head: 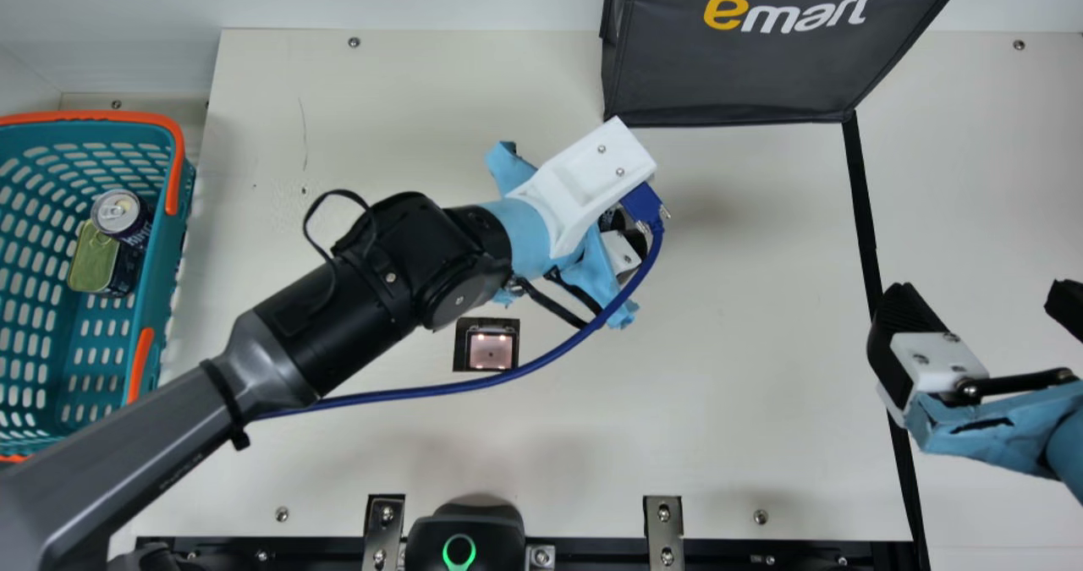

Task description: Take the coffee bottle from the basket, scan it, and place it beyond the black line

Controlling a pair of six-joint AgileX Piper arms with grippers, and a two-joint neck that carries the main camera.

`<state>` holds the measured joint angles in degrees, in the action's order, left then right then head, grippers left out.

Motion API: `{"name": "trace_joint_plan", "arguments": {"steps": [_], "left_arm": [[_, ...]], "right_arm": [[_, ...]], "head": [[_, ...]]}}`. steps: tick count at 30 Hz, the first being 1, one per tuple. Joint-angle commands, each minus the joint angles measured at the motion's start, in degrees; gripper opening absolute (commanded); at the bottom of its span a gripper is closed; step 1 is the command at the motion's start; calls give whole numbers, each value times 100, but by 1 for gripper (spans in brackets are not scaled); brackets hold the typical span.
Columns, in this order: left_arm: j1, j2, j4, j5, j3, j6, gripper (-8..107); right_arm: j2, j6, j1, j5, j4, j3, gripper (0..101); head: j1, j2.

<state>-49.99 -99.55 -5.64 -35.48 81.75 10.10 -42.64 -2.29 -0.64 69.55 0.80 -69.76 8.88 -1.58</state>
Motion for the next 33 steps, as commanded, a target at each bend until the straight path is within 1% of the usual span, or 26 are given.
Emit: {"name": "trace_joint_plan", "arguments": {"steps": [1,3,4,16,27,33], "left_arm": [[-11,-8,17,24,-17,-31,10],[-24,-11,38,45,-38,-55,10],[-28,-14,46,52,-42,-63,13],[-59,-20,88,125,-101,-105,53],[-57,-45,111,136,-59,-136,90],[-54,-24,116,116,-38,-146,90]], "right_arm": [[0,0,0,0,0,0,91],[0,0,0,0,0,0,91],[0,0,0,0,0,0,91],[0,0,0,0,0,0,91],[0,0,0,0,0,0,91],[0,0,0,0,0,0,91]], "head": [[-96,0],[-96,0],[-96,0],[-96,0],[-96,0],[-96,0]]}}
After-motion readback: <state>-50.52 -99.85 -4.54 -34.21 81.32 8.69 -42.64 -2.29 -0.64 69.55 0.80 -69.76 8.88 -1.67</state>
